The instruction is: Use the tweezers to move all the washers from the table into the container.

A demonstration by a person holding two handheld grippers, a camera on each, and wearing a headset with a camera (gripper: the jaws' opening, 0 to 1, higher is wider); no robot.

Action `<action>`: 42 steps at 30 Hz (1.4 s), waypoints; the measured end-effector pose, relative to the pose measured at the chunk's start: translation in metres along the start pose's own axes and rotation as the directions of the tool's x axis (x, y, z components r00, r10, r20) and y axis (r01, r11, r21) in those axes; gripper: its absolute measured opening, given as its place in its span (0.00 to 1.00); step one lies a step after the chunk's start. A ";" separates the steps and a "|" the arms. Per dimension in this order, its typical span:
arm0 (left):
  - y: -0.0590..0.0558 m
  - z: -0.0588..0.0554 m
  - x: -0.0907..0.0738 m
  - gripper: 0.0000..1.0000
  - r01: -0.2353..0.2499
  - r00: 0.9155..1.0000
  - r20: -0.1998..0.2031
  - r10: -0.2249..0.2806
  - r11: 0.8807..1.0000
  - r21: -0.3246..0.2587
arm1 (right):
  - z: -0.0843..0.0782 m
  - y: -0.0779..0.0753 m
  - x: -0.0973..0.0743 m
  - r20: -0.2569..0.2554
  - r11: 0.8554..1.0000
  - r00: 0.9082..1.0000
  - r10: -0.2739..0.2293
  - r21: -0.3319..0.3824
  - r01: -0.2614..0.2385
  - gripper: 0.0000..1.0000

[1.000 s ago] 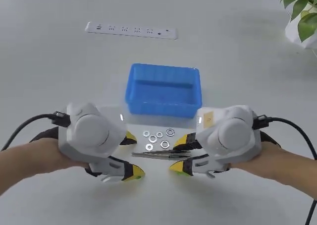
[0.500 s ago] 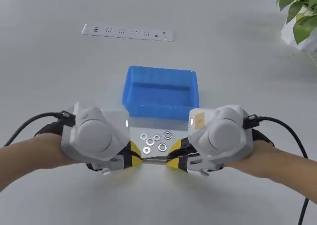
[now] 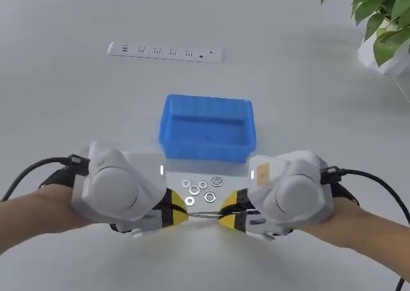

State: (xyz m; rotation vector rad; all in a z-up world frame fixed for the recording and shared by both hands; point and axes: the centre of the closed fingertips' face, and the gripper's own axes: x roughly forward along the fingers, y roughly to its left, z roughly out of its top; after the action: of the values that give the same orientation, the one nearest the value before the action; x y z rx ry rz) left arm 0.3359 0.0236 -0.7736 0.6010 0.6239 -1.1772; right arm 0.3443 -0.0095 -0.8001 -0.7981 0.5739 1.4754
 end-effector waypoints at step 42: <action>-0.011 0.124 0.022 0.06 -0.009 0.950 0.308 -0.051 0.982 0.189 | -0.016 -0.008 -0.038 0.170 0.996 0.982 -0.077 0.052 0.069 0.07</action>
State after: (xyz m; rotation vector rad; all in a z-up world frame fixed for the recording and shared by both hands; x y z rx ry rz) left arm 0.3465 -0.0822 -0.7049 0.5520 0.2509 -1.3278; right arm 0.3524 -0.0448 -0.7802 -0.6416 0.4421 1.4421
